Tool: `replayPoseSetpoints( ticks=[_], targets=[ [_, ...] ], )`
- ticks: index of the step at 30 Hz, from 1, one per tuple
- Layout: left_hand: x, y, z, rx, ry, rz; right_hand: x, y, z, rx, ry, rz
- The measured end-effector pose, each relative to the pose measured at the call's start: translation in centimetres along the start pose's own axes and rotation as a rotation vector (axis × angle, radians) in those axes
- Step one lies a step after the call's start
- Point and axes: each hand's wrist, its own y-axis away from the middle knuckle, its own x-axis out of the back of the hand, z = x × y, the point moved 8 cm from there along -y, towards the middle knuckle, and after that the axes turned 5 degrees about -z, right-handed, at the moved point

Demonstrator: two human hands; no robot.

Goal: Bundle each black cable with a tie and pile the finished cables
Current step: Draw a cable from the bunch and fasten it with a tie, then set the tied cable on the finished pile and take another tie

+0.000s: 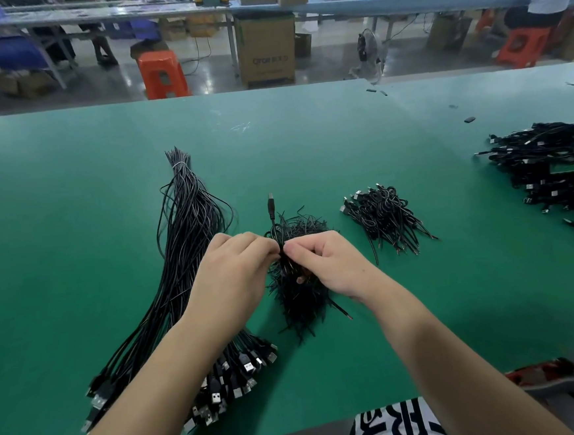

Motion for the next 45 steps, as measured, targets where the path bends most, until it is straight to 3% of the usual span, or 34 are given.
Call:
replayPoseSetpoints(
  ticks=[6,11,15,19,27,29,31,36,39,45],
  targets=[
    [-0.7,0.4,-1.8,0.207,0.325,-0.057,-0.1,0.3,-0.1,-0.027,-0.098,-0.038],
    [-0.8,0.8,-2.2,0.253,0.384,0.016,-0.1,0.3,-0.2,-0.036,-0.153,-0.056],
    [-1.1,1.5,-3.9,0.398,0.445,0.088,-0.8,0.6,0.2,-0.065,-0.462,-0.121],
    [-1.0,1.3,-3.4,0.281,0.327,0.096,-1.5,0.6,0.5,-0.121,-0.692,-0.184],
    [-2.6,0.9,-4.0,0.25,0.303,0.047,-0.1,0.1,2.1,-0.182,-0.816,0.044],
    [-3.6,1.0,-5.5,0.297,0.29,0.037,1.1,0.1,2.9,-0.213,-0.739,0.144],
    [-5.0,1.6,-8.0,0.403,0.19,0.005,3.3,0.2,3.6,-0.252,-0.451,0.236],
    [-9.6,5.1,-14.5,0.696,-0.188,-0.301,9.5,0.0,4.5,-0.323,0.243,0.448],
    [-11.5,7.5,-15.7,0.708,-0.256,-0.392,13.1,-0.8,5.8,-0.394,0.442,0.526],
    [-12.1,8.4,-15.8,0.679,-0.301,-0.354,18.8,-2.4,9.1,-0.595,0.808,0.532]
  ],
)
